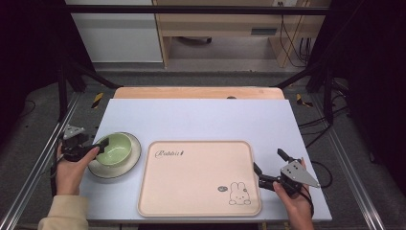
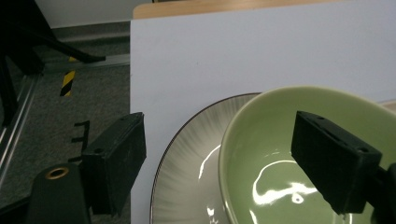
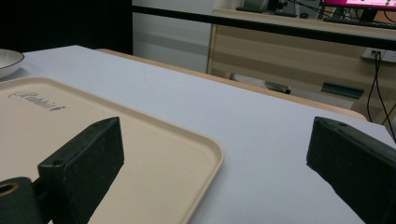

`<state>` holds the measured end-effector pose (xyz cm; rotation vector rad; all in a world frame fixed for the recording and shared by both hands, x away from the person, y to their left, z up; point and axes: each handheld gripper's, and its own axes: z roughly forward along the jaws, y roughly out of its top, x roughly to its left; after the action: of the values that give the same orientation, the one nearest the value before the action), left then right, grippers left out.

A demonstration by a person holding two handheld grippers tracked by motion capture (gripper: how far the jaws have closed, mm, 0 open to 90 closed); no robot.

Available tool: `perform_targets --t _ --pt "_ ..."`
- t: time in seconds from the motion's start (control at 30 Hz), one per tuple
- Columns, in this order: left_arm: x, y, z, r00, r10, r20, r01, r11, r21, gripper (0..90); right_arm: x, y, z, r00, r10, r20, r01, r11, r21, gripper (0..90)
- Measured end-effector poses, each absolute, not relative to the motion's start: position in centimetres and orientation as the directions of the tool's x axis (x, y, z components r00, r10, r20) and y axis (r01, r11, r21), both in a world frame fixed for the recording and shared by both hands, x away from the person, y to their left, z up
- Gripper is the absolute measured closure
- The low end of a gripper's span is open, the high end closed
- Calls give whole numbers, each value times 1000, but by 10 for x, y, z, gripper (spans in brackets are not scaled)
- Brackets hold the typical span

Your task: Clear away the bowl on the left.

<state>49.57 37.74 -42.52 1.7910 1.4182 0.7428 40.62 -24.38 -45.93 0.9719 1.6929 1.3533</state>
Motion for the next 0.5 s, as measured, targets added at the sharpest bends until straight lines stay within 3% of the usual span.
perform_targets --t 0.5 --pt "497 382 -431 206 979 -15 634 -121 763 255 406 -243 -459 -438 894 -94 110 157 981 43"
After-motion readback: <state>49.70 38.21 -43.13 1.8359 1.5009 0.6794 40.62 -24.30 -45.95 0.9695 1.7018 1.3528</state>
